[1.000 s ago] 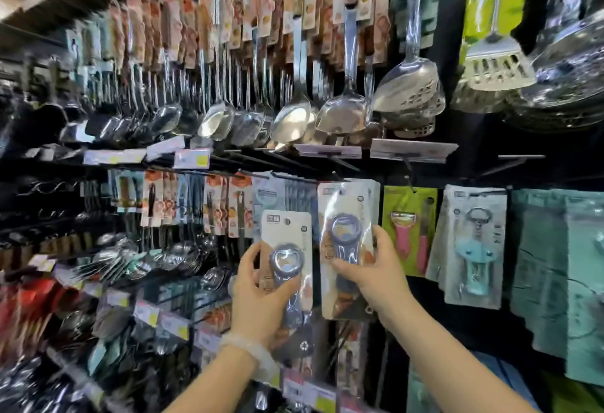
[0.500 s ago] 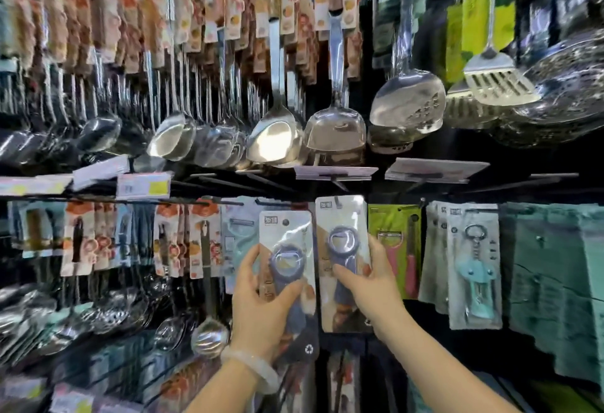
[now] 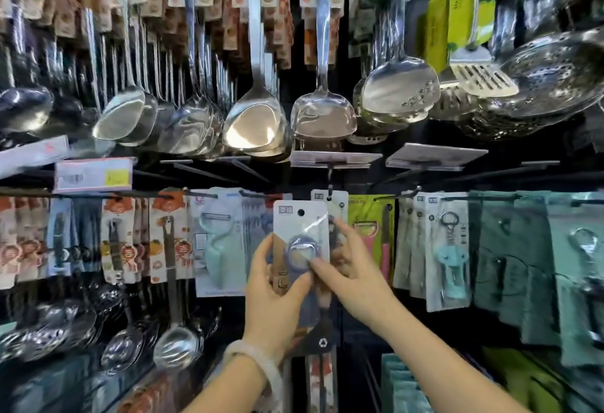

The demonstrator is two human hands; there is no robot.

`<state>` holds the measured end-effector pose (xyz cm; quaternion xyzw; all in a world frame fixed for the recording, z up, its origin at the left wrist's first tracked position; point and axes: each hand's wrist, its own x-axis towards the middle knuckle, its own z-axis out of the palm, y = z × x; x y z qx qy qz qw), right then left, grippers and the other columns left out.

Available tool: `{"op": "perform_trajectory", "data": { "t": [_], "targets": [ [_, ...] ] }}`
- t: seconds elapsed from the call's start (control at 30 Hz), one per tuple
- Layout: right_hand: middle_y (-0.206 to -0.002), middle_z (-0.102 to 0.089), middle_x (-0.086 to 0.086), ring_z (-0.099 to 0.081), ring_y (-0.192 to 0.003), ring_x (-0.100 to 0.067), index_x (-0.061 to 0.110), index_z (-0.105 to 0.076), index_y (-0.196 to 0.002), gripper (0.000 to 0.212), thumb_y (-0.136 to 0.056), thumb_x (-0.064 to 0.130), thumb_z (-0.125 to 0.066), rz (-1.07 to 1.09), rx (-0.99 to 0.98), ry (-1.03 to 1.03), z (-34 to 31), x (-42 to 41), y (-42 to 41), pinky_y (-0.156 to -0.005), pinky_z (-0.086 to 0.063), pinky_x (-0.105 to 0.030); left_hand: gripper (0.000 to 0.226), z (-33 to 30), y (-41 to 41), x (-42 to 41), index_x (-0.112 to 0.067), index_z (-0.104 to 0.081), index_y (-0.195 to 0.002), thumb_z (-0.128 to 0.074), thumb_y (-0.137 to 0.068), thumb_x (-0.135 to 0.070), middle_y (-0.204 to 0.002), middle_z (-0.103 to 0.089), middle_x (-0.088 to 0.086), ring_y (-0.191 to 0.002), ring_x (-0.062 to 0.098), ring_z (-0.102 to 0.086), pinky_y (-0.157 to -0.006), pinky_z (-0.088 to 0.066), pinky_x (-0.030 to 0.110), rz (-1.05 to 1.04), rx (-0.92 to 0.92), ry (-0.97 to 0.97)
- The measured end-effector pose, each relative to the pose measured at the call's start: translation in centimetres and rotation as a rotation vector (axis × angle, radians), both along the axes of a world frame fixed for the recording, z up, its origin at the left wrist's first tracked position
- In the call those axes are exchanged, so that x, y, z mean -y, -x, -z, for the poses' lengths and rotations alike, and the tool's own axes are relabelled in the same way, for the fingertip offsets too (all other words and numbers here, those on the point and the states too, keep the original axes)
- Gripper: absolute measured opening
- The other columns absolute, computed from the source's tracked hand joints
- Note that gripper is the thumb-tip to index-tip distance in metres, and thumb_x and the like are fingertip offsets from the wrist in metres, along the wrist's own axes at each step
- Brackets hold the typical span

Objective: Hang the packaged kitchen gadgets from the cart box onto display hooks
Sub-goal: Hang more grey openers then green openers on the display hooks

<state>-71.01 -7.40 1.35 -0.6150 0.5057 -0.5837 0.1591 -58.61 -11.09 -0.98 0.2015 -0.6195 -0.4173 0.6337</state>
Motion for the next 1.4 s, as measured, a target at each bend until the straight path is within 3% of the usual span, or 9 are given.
{"op": "perform_trajectory", "data": {
  "t": [0.1,0.2,0.37,0.6,0.87,0.93,1.07,1.27,1.4],
  "targets": [
    [-0.132,-0.054,0.004,-0.052,-0.120,-0.026,0.069,-0.028,-0.121,0.064,-0.085,0.031,-0.064,0.051,0.032,0.141,1.1,-0.4,-0.3,-0.084,-0.048,-0.033,0.065,-0.3,1.0,-0.7,-0.040,-0.033,-0.127,-0.061,-0.084,0.001,-0.141,-0.042,-0.006,-0.129,0.010,-0.043,-0.103,-0.044,0.034,0.074,-0.014,0.012],
    [-0.135,-0.051,0.012,-0.052,-0.121,-0.011,0.060,-0.033,-0.125,0.057,-0.088,0.027,-0.062,0.115,-0.017,0.261,0.3,-1.4,-0.3,-0.100,-0.047,-0.039,0.065,-1.2,1.5,-0.9,-0.048,-0.035,-0.122,-0.060,-0.086,0.000,-0.141,-0.045,-0.004,-0.124,0.010,-0.050,-0.101,-0.046,0.038,0.128,-0.006,0.051],
    [-0.118,-0.061,0.010,-0.062,-0.101,-0.003,0.042,-0.039,-0.129,0.052,-0.088,0.017,-0.061,0.178,-0.018,0.270,-1.6,-1.5,0.3,-0.083,-0.052,-0.020,0.068,-2.8,2.1,-0.2,-0.039,-0.029,-0.136,-0.063,-0.085,-0.010,-0.135,-0.046,-0.012,-0.124,0.009,-0.049,-0.102,-0.045,0.035,0.137,0.090,0.086],
    [-0.117,-0.060,0.004,-0.058,-0.096,-0.013,0.040,-0.037,-0.133,0.053,-0.088,0.024,-0.061,0.301,-0.047,0.152,-1.1,0.5,1.2,-0.085,-0.050,-0.035,0.072,-2.7,3.0,1.7,-0.033,-0.022,-0.145,-0.061,-0.088,-0.012,-0.140,-0.046,-0.005,-0.124,0.013,-0.049,-0.104,-0.043,0.039,0.120,0.245,-0.032],
    [-0.136,-0.050,-0.001,-0.048,-0.123,-0.020,0.024,-0.029,-0.144,0.057,-0.092,0.025,-0.054,0.435,-0.214,0.032,-2.1,3.7,2.5,-0.099,-0.039,-0.031,0.071,-2.5,3.9,3.7,-0.043,-0.029,-0.130,-0.060,-0.080,-0.003,-0.104,-0.065,-0.006,-0.076,0.004,-0.063,-0.063,-0.053,0.020,0.110,0.552,-0.020],
    [-0.136,-0.051,-0.004,-0.048,-0.125,-0.023,0.025,-0.024,-0.146,0.062,-0.092,0.026,-0.054,0.455,-0.277,-0.031,-2.1,4.3,3.2,-0.100,-0.040,-0.033,0.078,-2.3,3.9,3.7,-0.045,-0.025,-0.134,-0.061,-0.075,-0.010,-0.116,-0.059,0.007,-0.086,0.018,-0.063,-0.075,-0.056,0.033,0.098,0.621,-0.041],
    [-0.150,-0.028,-0.007,-0.027,-0.139,-0.026,0.029,-0.013,-0.149,0.069,-0.092,0.037,-0.051,0.535,-0.349,-0.195,-1.1,4.6,4.1,-0.112,-0.028,-0.039,0.073,-0.7,4.1,3.4,-0.033,-0.014,-0.145,-0.055,-0.088,-0.013,-0.142,-0.026,0.004,-0.129,0.023,-0.034,-0.095,-0.032,0.023,-0.064,0.751,-0.019],
    [-0.147,-0.023,-0.009,-0.020,-0.138,-0.025,0.020,-0.023,-0.146,0.058,-0.096,0.041,-0.042,0.750,-0.531,-0.314,4.2,-0.4,6.0,-0.113,-0.023,-0.033,0.051,3.4,7.1,2.0,-0.020,-0.033,-0.140,-0.050,-0.092,-0.022,-0.143,-0.033,0.002,-0.132,0.020,-0.032,-0.107,-0.034,0.031,-0.140,0.839,0.085],
    [-0.151,-0.027,-0.017,-0.019,-0.142,-0.035,0.014,-0.034,-0.144,0.059,-0.094,0.045,-0.038,0.926,-0.720,-0.379,7.2,-5.7,8.4,-0.115,-0.020,-0.044,0.069,5.1,11.4,-0.8,-0.020,-0.005,-0.149,-0.046,-0.094,-0.025,-0.158,0.004,-0.001,-0.146,0.016,0.007,-0.119,-0.003,0.032,-0.005,0.989,0.380]
  ]
}}
